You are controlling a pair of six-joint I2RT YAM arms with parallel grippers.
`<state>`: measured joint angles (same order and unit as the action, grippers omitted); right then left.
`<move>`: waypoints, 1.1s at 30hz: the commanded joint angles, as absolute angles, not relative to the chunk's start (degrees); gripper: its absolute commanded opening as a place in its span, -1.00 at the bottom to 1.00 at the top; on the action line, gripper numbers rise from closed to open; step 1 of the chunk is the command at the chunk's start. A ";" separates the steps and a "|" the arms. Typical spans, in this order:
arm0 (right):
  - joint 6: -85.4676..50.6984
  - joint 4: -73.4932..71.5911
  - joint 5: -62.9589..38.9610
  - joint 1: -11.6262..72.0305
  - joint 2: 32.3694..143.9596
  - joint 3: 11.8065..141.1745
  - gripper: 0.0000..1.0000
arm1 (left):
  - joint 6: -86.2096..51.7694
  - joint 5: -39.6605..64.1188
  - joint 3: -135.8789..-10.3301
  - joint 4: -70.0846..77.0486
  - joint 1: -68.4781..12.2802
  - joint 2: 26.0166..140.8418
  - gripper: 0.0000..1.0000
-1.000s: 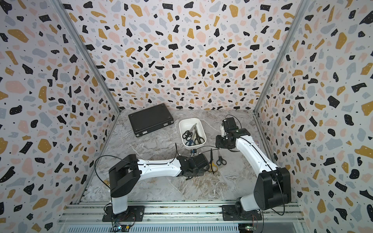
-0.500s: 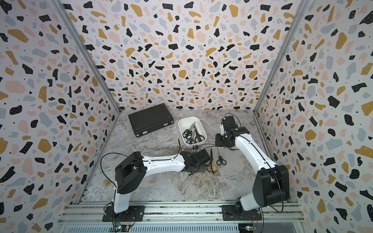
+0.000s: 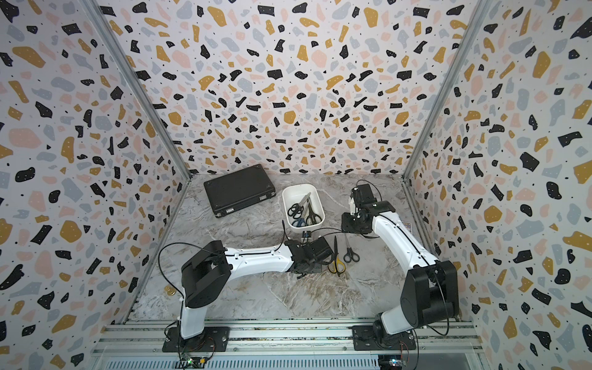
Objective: Take the scissors out of the storage box
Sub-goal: Place the scissors at the center of the board.
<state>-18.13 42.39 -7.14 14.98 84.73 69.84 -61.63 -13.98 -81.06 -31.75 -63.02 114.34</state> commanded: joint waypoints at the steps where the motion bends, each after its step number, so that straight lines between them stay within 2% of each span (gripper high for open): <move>1: -18.01 42.71 -7.19 15.21 84.29 71.63 0.06 | -60.94 -12.88 -82.45 -33.46 -62.58 116.96 -0.97; 11: -18.04 42.76 -7.20 15.25 83.85 71.54 0.07 | -60.82 -11.31 -82.76 -32.30 -62.49 116.21 -0.57; 22: -17.89 43.24 -6.90 15.21 83.50 71.72 0.06 | -59.70 -11.13 -80.27 -28.45 -61.97 110.83 -0.47; 29: -18.29 42.98 -7.81 15.29 85.55 73.51 0.07 | -50.47 -20.18 -80.34 -32.43 -60.77 100.99 -0.38; 31: -18.40 43.28 -7.74 15.53 86.66 75.20 0.07 | -45.77 -23.09 -80.90 -33.85 -59.28 99.09 -0.22; 33: -18.31 43.84 -7.56 15.77 87.72 77.20 0.07 | -40.36 -23.53 -81.56 -33.96 -56.60 98.29 -0.15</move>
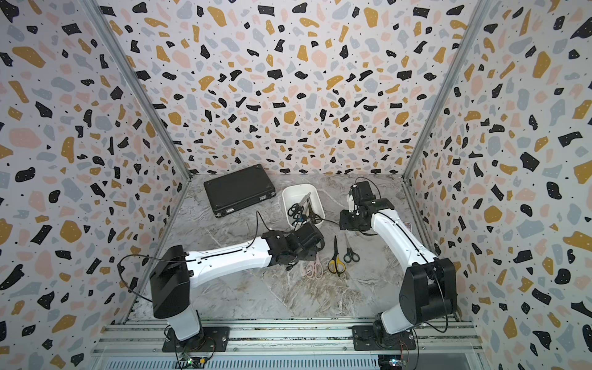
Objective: Take the scissors out of the storage box
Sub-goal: Place the scissors at the center of the board, then pick up the scissors from the storage box.
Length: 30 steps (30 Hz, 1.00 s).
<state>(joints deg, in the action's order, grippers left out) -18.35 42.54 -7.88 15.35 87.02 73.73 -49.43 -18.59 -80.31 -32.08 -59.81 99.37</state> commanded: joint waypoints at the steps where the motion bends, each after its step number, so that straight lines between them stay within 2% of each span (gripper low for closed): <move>1: -18.35 44.02 -7.52 15.95 88.27 78.09 0.06 | -37.10 -21.68 -82.33 -33.39 -54.56 98.41 -0.13; 6: -18.38 44.38 -7.39 17.07 91.05 81.71 0.07 | -21.42 -12.56 -91.43 -34.76 -47.09 105.34 -0.10; 9: -18.37 44.38 -7.04 17.74 92.47 82.88 0.06 | -17.67 -10.00 -95.56 -35.28 -44.21 109.39 -0.10; 17: -18.47 43.57 -7.34 17.93 94.62 84.41 0.06 | -10.72 -9.22 -109.17 -38.38 -41.15 122.55 -0.12; 23: -19.05 42.37 -7.73 18.19 94.68 83.30 0.06 | -11.12 -8.24 -119.14 -42.19 -38.32 131.56 -0.14; 30: -19.37 41.64 -7.87 18.38 94.41 82.49 0.06 | -8.01 -8.62 -122.79 -43.29 -36.33 136.34 -0.14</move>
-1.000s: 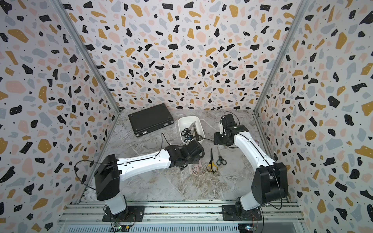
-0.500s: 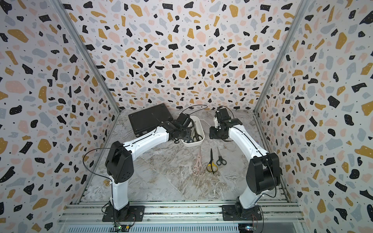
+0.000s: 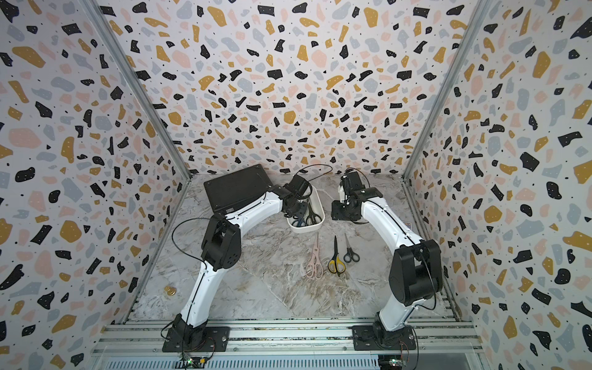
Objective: Take the scissors out of the storage box
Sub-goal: Pick up the scissors from the storage box.
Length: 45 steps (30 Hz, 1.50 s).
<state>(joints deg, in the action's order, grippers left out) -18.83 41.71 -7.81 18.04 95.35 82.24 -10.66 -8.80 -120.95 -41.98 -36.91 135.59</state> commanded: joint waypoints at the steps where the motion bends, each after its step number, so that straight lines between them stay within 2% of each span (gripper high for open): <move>1: -19.34 41.57 -8.12 18.37 94.69 82.61 0.06 | -7.45 -9.00 -123.02 -43.15 -36.34 136.86 -0.14; 14: -19.30 42.10 -8.51 18.81 95.89 83.87 0.06 | -4.66 -10.37 -133.24 -48.40 -35.62 146.52 -0.13; 22: -19.47 42.15 -9.05 18.85 95.95 83.94 0.06 | -5.01 -10.38 -135.26 -52.35 -34.54 148.80 -0.15; 28: -19.39 42.35 -9.04 18.90 95.91 84.23 0.06 | -2.95 -13.02 -135.24 -54.13 -34.28 147.67 -0.28; 33: -19.43 42.45 -8.97 18.90 96.13 84.11 0.06 | -1.42 -9.83 -139.26 -59.25 -34.32 148.76 -0.43; 37: -19.44 42.34 -8.88 18.90 96.13 84.20 0.06 | -6.65 -3.85 -138.49 -61.66 -33.59 147.93 -0.47; 40: -19.51 42.35 -9.05 18.90 96.32 84.37 0.06 | -10.33 1.07 -130.81 -54.35 -32.12 142.94 -0.51; 45: -19.69 42.29 -9.06 19.07 96.16 84.38 0.07 | -9.54 -2.36 -134.22 -55.77 -31.82 143.81 -0.50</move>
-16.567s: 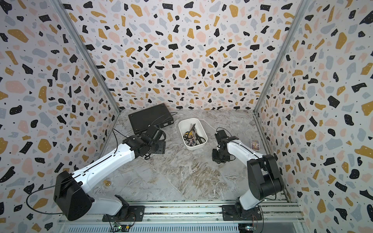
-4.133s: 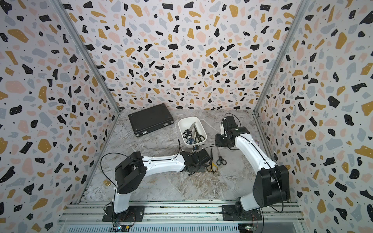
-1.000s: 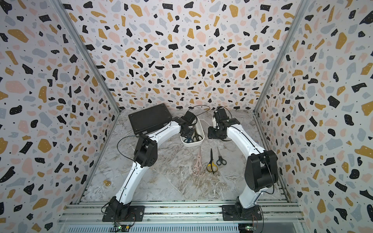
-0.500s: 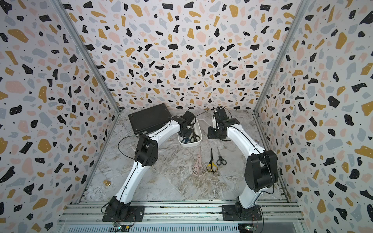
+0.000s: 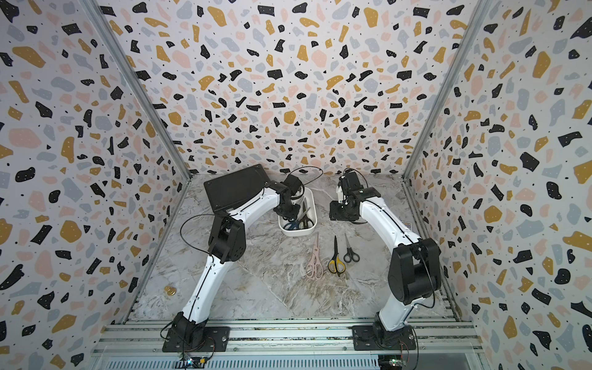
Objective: Take the scissors out of the storage box
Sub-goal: Pick up the scissors from the storage box.
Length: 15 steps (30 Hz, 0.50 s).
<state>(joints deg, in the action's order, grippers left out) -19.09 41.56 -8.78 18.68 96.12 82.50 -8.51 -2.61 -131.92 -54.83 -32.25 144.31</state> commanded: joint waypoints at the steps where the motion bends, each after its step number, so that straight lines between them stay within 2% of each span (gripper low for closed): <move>1: -19.78 42.28 -9.05 19.08 96.13 84.38 0.07 | -9.20 -2.99 -135.74 -56.83 -31.82 144.94 -0.49; 7: -19.86 42.28 -9.14 19.24 96.25 84.72 0.07 | -8.47 -4.89 -136.78 -58.09 -32.45 148.18 -0.39; 15: -20.07 41.97 -9.27 19.34 96.65 85.12 0.07 | -6.70 -7.12 -134.23 -58.41 -32.70 148.53 -0.42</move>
<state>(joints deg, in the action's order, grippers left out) -19.29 41.54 -8.82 18.96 96.51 82.74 -7.94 -5.69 -135.70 -56.45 -32.77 147.59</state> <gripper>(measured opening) 0.533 0.295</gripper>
